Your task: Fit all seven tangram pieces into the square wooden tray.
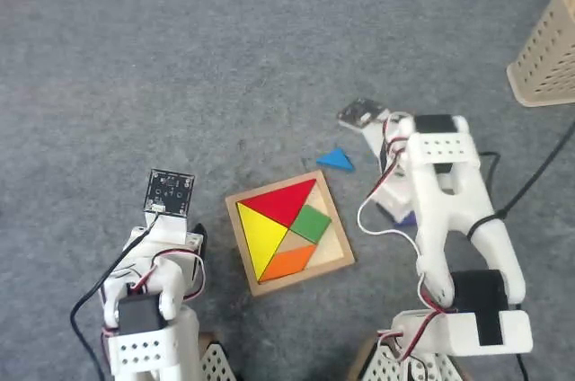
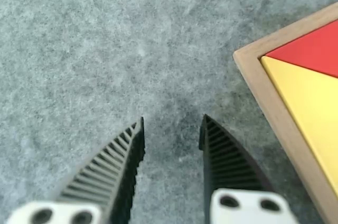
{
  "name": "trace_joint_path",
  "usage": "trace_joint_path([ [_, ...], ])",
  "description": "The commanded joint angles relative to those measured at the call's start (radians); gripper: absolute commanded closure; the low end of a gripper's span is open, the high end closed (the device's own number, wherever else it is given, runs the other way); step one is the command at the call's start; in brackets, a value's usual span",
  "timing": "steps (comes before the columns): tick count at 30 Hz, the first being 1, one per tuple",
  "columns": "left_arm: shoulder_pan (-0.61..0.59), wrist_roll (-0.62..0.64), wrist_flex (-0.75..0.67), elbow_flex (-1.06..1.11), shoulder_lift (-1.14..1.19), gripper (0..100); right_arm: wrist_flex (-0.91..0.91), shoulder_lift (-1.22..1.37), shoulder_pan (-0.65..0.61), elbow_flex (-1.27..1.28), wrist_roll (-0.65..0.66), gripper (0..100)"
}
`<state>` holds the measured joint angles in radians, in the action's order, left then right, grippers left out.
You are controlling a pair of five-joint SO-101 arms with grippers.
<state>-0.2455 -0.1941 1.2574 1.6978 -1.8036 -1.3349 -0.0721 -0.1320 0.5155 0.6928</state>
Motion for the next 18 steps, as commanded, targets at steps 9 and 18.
trace_joint_path([
  [9, 0.0, -0.005, 0.005, -0.012, -0.006, 83, 0.223, -0.005, 0.019, 0.152, -0.1, 77.2],
  [18, 0.0, -0.005, 0.005, -0.012, -0.006, 83, 0.229, 0.001, 0.019, 0.152, -0.101, 76.7],
])
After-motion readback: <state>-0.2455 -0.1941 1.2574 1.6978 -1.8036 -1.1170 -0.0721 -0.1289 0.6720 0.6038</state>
